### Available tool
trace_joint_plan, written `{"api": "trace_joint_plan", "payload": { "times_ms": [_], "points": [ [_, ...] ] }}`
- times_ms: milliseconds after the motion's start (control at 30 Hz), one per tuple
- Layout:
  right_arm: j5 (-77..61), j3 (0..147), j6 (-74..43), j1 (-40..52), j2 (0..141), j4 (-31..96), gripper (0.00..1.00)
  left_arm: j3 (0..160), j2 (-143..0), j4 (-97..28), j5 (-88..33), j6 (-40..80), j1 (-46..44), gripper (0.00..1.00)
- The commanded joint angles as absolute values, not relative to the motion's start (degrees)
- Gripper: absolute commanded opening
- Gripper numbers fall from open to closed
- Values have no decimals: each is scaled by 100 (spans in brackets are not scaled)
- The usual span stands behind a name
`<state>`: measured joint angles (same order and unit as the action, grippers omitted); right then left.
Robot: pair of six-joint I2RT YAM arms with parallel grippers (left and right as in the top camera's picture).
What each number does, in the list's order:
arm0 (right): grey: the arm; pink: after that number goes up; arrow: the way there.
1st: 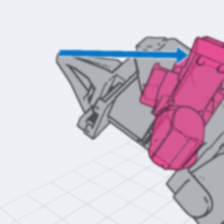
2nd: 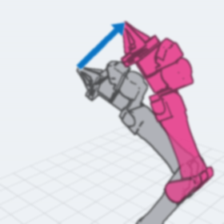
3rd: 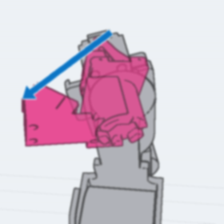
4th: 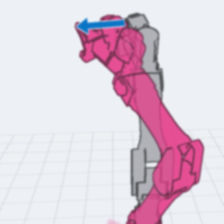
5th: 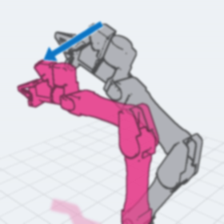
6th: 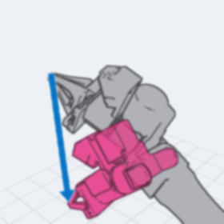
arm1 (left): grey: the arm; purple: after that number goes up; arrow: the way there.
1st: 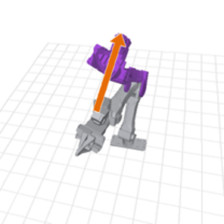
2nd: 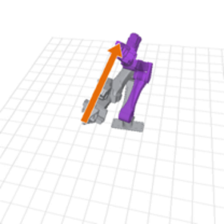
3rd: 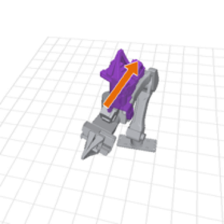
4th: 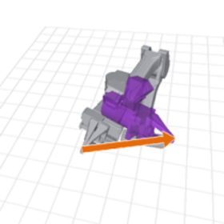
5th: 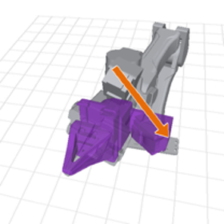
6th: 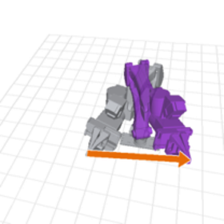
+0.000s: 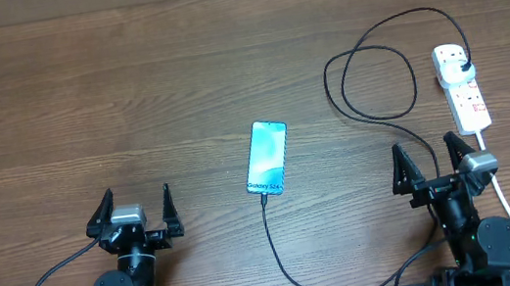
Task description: Plug charger to phone and switch on socket
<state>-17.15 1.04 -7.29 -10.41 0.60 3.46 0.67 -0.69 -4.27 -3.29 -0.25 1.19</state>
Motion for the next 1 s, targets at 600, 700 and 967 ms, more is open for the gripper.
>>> {"api": "trace_joint_plan", "payload": {
  "times_ms": [600, 700, 967],
  "points": [
    [-1459, 47, -740, -1013, 110, 349, 100, 27, -32, -416, -390, -152, 110, 100],
    [-1459, 47, -740, -1013, 110, 349, 100, 27, -32, -419, -390, -152, 110, 99],
    [-1461, 47, -740, -755, 110, 349, 100, 27, -32, -419, -390, -152, 110, 100]
  ]
}}
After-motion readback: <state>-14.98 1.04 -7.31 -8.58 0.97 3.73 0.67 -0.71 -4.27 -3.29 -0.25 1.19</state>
